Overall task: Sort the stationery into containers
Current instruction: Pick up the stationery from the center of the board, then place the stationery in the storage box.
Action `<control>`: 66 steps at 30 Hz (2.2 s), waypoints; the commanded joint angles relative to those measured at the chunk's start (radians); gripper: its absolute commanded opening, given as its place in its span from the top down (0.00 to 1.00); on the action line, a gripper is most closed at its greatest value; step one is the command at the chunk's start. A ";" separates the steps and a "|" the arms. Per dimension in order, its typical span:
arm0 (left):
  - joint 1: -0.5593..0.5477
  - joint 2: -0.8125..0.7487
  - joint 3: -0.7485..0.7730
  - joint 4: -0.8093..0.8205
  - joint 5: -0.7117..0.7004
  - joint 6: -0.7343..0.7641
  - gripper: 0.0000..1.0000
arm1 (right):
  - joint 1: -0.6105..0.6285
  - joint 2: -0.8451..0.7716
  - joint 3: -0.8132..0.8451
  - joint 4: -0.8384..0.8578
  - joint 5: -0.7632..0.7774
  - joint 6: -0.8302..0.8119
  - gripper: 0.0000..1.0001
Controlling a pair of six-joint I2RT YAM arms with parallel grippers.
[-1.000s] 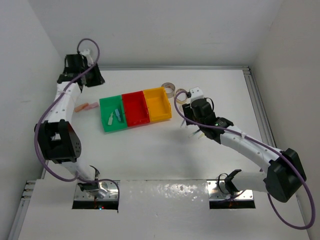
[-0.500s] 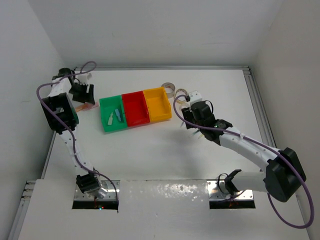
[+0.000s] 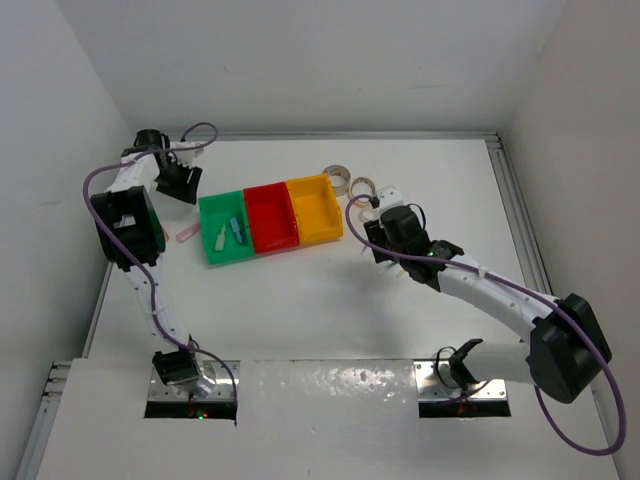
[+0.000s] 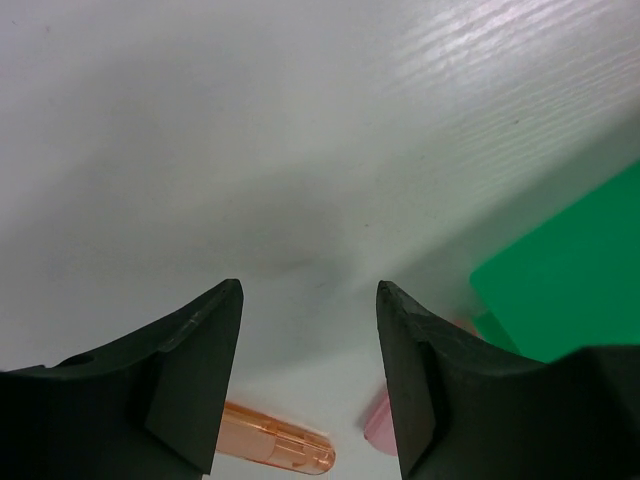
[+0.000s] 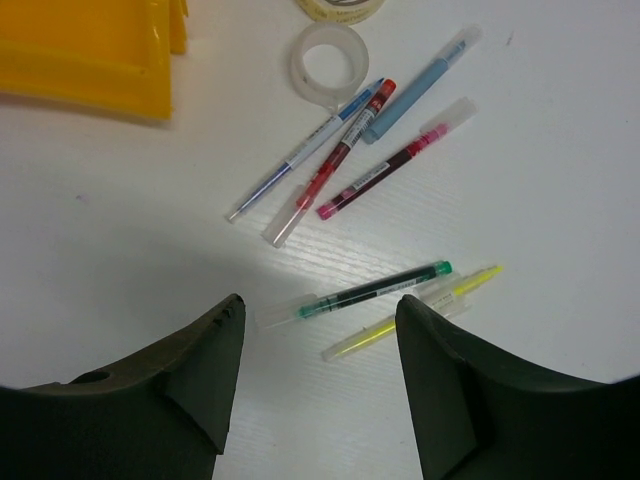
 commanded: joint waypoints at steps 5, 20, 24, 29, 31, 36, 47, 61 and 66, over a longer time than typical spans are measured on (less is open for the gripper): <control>0.037 -0.163 -0.117 -0.061 0.060 0.121 0.49 | -0.003 0.019 0.042 -0.004 0.007 -0.021 0.39; 0.002 -0.259 -0.432 0.032 -0.022 0.258 0.46 | -0.002 0.042 0.057 -0.022 -0.005 -0.021 0.39; 0.002 -0.196 -0.405 0.051 -0.022 0.211 0.46 | 0.000 0.037 0.055 -0.028 -0.002 -0.023 0.39; 0.004 -0.164 -0.434 0.094 -0.055 0.171 0.57 | -0.002 0.020 0.046 -0.030 0.013 -0.016 0.39; 0.004 -0.153 -0.448 0.106 -0.078 0.164 0.64 | -0.002 0.011 0.037 -0.025 0.018 -0.015 0.39; 0.022 -0.139 -0.430 0.086 -0.077 0.109 1.00 | -0.002 0.000 0.023 -0.004 0.023 -0.015 0.39; 0.096 -0.579 -0.401 0.241 0.189 -0.670 1.00 | -0.002 0.008 0.026 0.033 0.024 0.037 0.41; -0.162 -0.618 -0.657 0.258 0.009 -0.785 1.00 | -0.002 -0.021 -0.003 0.030 0.047 0.054 0.42; -0.223 -0.599 -0.684 0.283 -0.043 -0.751 0.84 | -0.003 -0.038 -0.015 0.027 0.061 0.056 0.42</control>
